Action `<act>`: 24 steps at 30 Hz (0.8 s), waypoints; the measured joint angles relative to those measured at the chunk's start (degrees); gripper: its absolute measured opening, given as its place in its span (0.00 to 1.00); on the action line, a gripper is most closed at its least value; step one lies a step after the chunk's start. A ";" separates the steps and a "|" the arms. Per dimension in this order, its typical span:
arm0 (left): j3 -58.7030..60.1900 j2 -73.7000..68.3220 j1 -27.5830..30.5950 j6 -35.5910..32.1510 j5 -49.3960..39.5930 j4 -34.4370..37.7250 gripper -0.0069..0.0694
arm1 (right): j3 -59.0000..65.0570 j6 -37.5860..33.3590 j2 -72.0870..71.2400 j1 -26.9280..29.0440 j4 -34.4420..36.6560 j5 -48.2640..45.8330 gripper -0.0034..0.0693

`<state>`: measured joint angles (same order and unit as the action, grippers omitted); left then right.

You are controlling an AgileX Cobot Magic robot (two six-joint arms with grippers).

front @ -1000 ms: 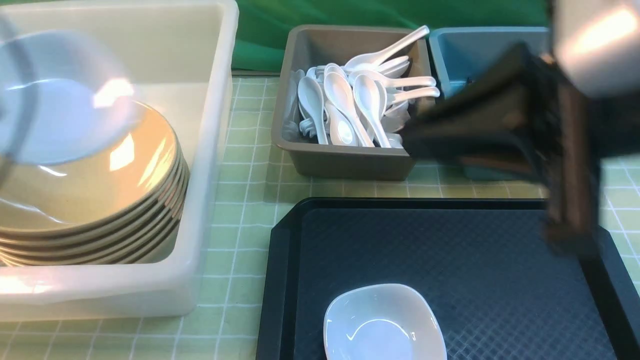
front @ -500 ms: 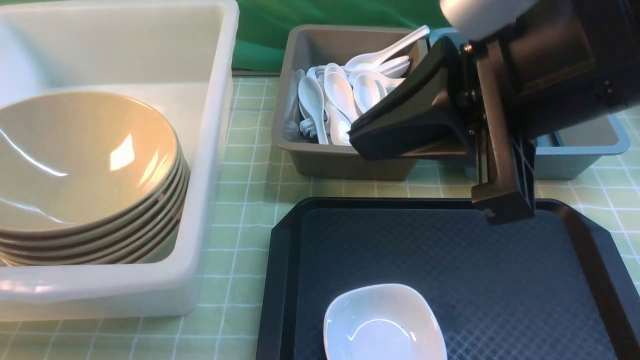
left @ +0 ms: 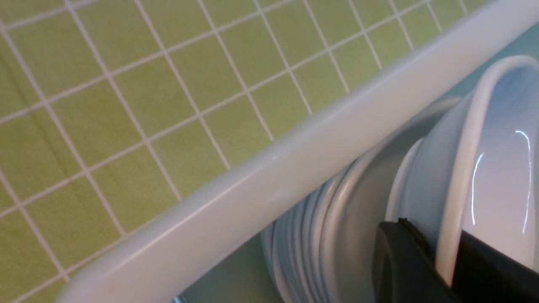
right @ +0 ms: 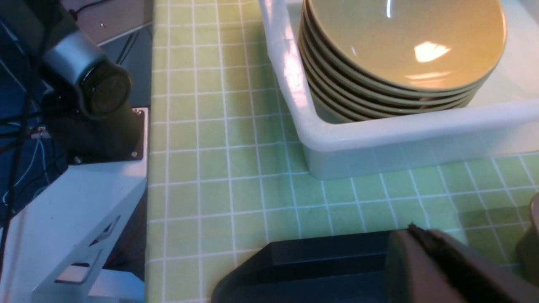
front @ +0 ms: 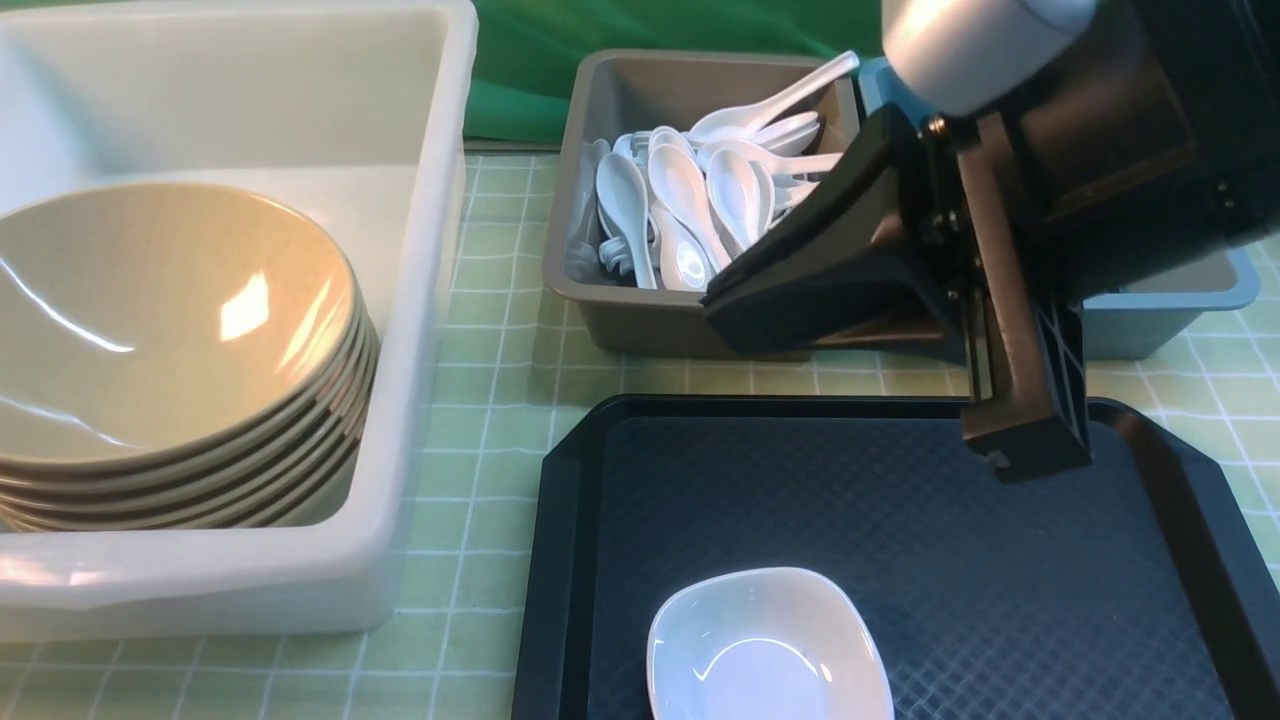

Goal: On green table put chopsticks spoon bowls plates into blue grey white boxes.
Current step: 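Place the white bowl into the white bin with the other dishes with the left gripper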

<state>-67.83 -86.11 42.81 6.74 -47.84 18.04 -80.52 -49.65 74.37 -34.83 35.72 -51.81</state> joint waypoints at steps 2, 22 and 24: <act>0.00 -1.51 -0.89 0.12 -0.38 -0.66 0.11 | 0.00 0.00 0.00 0.00 0.00 0.00 0.08; -7.37 -0.67 -8.13 13.49 -14.21 -18.69 0.94 | 0.00 0.55 -1.50 0.00 -1.62 -4.32 0.11; -10.56 1.16 -9.17 15.08 -16.86 -23.26 0.96 | 0.00 2.31 -2.56 0.00 -3.51 -4.68 0.11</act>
<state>-78.39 -84.95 33.64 21.82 -64.70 -5.22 -80.52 -47.34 71.81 -34.83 32.20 -56.50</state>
